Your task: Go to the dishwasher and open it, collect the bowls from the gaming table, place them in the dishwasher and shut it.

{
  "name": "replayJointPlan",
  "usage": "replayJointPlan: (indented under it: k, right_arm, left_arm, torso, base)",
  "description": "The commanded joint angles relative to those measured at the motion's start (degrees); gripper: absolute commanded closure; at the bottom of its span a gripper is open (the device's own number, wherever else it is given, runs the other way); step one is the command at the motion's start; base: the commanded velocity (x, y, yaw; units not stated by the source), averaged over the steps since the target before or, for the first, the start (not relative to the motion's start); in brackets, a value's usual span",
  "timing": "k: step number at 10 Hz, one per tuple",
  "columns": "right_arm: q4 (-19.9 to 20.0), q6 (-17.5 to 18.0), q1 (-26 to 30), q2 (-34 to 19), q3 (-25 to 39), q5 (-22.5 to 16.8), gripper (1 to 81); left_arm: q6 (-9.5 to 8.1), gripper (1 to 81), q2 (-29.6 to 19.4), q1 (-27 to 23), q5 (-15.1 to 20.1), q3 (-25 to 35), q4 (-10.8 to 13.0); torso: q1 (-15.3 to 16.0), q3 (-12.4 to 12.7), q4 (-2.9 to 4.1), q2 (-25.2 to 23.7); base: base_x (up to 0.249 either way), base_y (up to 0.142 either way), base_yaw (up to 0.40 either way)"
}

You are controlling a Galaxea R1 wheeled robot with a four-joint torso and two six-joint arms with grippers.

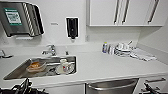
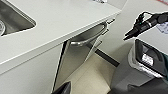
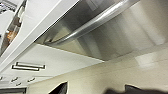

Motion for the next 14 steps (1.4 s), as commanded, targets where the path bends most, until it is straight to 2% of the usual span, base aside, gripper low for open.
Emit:
replayJointPlan:
  k: [1,4,5,7,11,14]
  right_arm:
    - [0.35,6.17,9.84,4.69,-3.77,-8.72,1.0]
    - [0.34,9.08,11.95,9.54,-7.29,-10.22,1.0]
    - [0.34,10.39,12.57,11.63,-9.48,-11.45,1.0]
    - [0.43,13.91,13.0,14.11,-13.44,-11.45,1.0]
    - [1.22,15.06,15.2,19.55,-23.09,-11.72,1.0]
    - [1.57,16.81,16.52,20.96,-26.45,-11.72,1.0]
  left_arm:
    - [0.32,1.0,-0.91,-4.71,-0.23,0.77,-0.48]
    - [0.32,1.0,-0.64,-4.71,0.12,0.33,-0.31]
    - [0.32,1.0,-0.64,-4.71,0.03,0.32,-0.22]
    - [0.32,1.0,-0.56,-4.71,0.03,0.33,-0.22]
    - [0.32,1.0,-0.64,-4.71,0.03,0.33,-0.31]
    - [0.32,1.0,-1.08,-4.71,0.03,0.33,-0.4]
  torso:
    - [0.0,0.0,0.0,0.0]
    - [0.0,0.0,0.0,0.0]
    - [0.0,0.0,0.0,0.0]
    - [0.0,0.0,0.0,0.0]
    - [0.0,0.0,0.0,0.0]
    - [0.0,0.0,0.0,0.0]
  base:
    - [0.0,0.0,0.0]
    - [0.0,0.0,0.0]
    - [0.0,0.0,0.0]
    - [0.0,0.0,0.0]
    - [0.0,0.0,0.0]
    - [0.0,0.0,0.0]
